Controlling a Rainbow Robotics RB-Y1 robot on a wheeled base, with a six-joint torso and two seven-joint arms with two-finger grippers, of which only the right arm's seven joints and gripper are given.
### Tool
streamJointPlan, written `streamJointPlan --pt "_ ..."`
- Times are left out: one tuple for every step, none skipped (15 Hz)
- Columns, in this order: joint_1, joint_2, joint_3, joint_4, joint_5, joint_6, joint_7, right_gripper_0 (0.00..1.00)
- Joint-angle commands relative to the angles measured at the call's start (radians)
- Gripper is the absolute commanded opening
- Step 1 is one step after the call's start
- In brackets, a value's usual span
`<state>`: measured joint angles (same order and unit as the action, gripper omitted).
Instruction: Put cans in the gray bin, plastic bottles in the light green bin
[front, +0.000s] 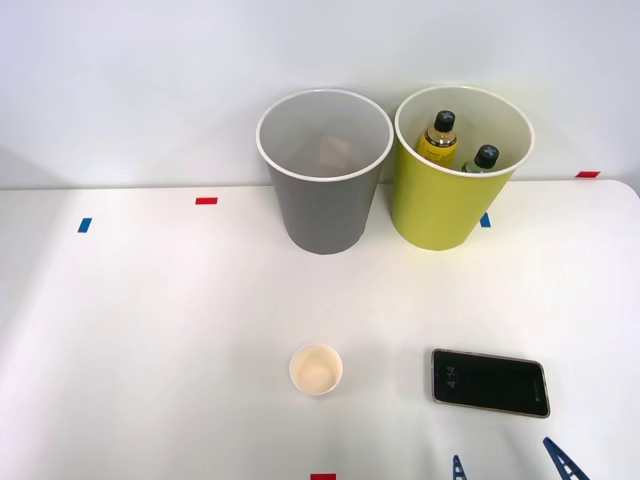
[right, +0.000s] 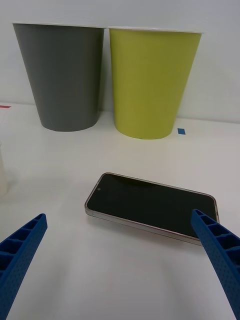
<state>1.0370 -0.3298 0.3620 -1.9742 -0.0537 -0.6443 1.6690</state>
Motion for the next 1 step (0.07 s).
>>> streamJointPlan --pt "0.000 0.000 0.000 0.000 0.000 0.000 0.000 1.00"
